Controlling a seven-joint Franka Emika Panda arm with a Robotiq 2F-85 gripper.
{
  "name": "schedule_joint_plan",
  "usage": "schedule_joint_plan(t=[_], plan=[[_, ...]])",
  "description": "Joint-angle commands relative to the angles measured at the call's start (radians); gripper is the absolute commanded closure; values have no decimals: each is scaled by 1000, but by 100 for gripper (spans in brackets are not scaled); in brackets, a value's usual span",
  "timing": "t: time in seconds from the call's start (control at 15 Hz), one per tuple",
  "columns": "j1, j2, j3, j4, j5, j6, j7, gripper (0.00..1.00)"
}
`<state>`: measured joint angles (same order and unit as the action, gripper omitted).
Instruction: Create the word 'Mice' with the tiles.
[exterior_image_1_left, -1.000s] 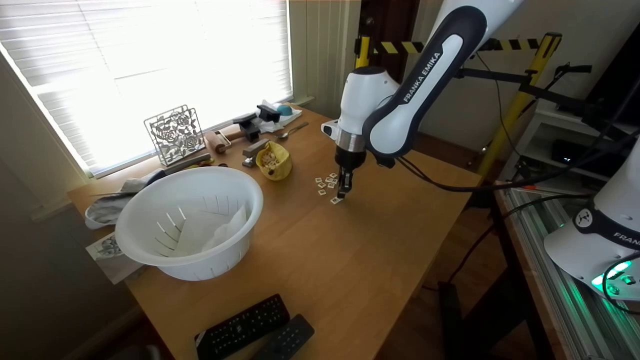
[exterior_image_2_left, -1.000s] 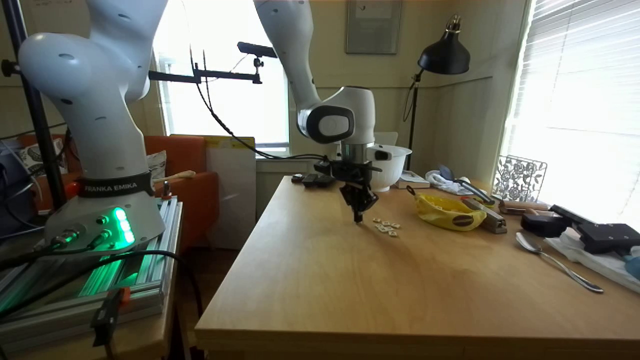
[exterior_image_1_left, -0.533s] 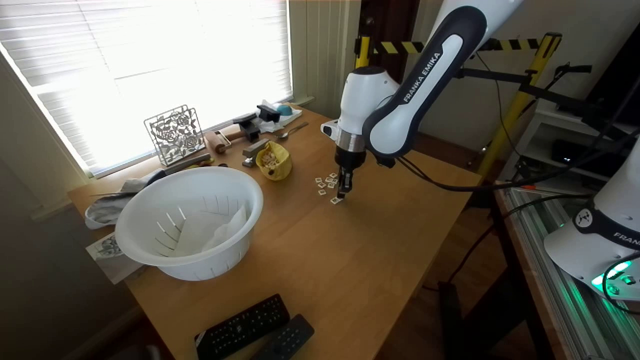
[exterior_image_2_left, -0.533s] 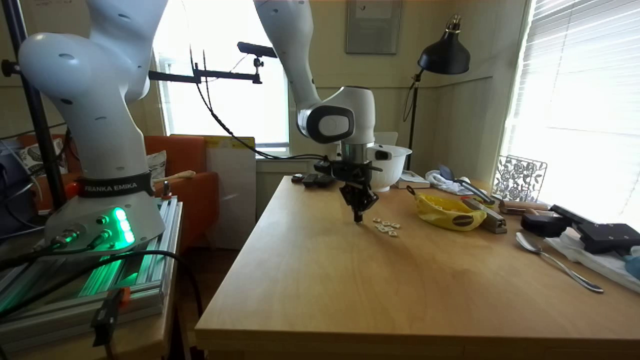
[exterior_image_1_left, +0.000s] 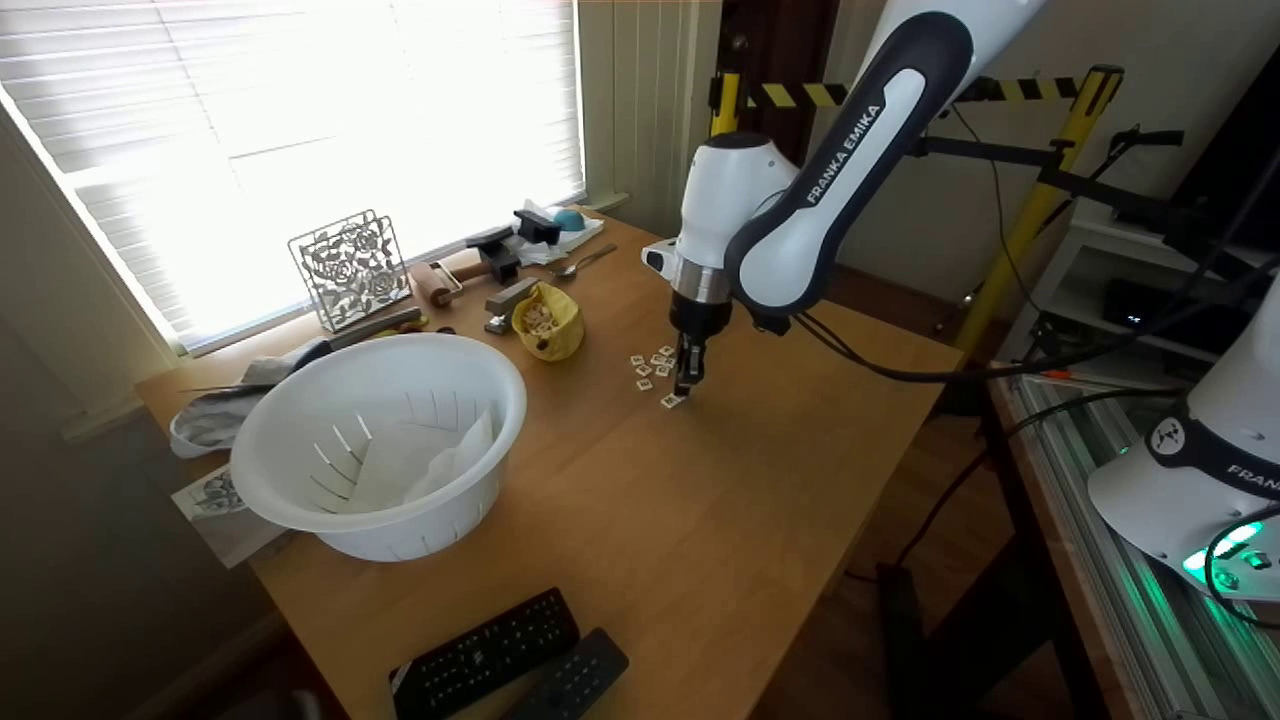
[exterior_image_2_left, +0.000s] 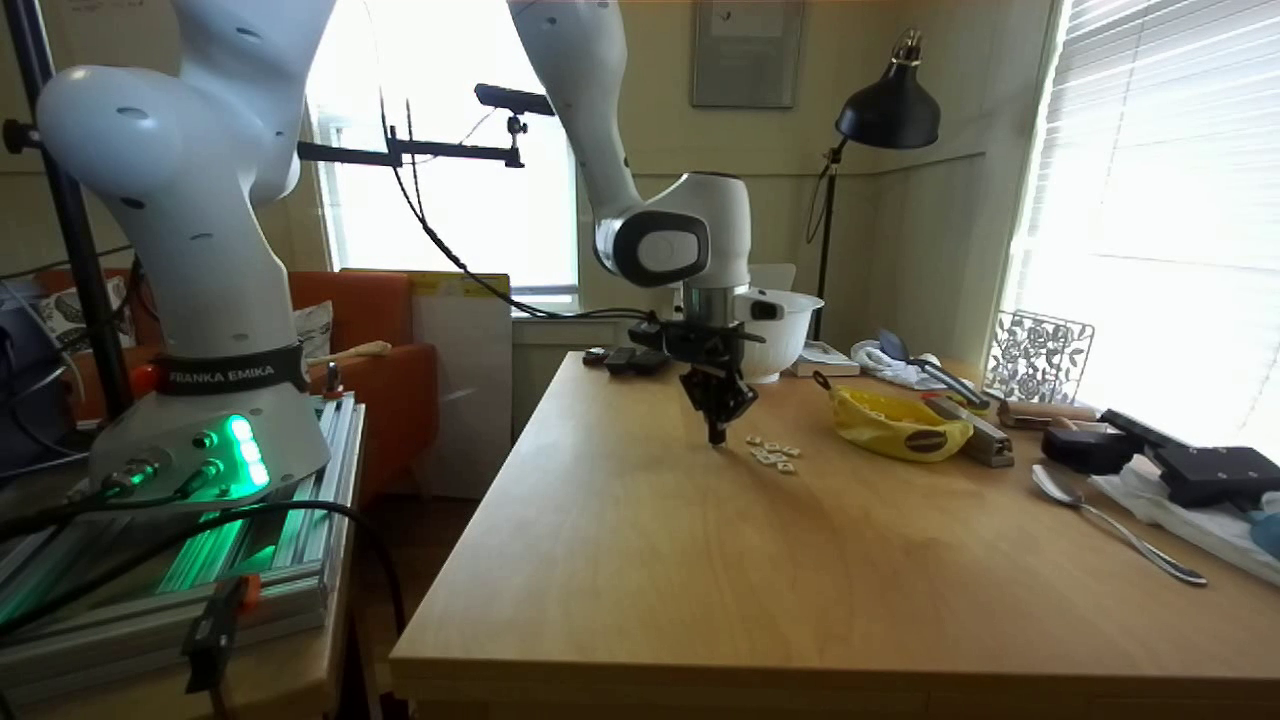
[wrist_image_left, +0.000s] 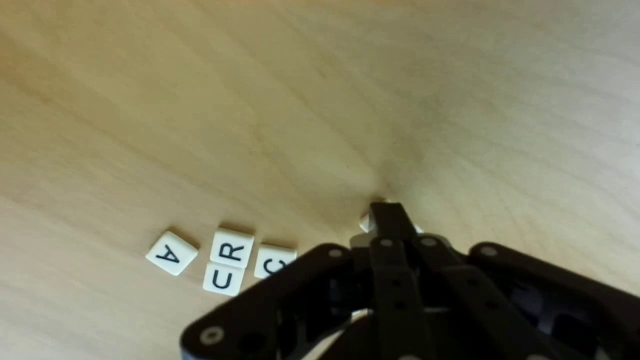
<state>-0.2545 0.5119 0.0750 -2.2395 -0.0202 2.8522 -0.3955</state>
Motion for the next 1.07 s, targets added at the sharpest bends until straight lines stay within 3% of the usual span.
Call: schedule_joint_plan(t=[0.0, 1.0], plan=[[-38, -27, 33, -13, 17, -2, -28, 100], [-63, 9, 21, 23, 54, 97, 64, 100]])
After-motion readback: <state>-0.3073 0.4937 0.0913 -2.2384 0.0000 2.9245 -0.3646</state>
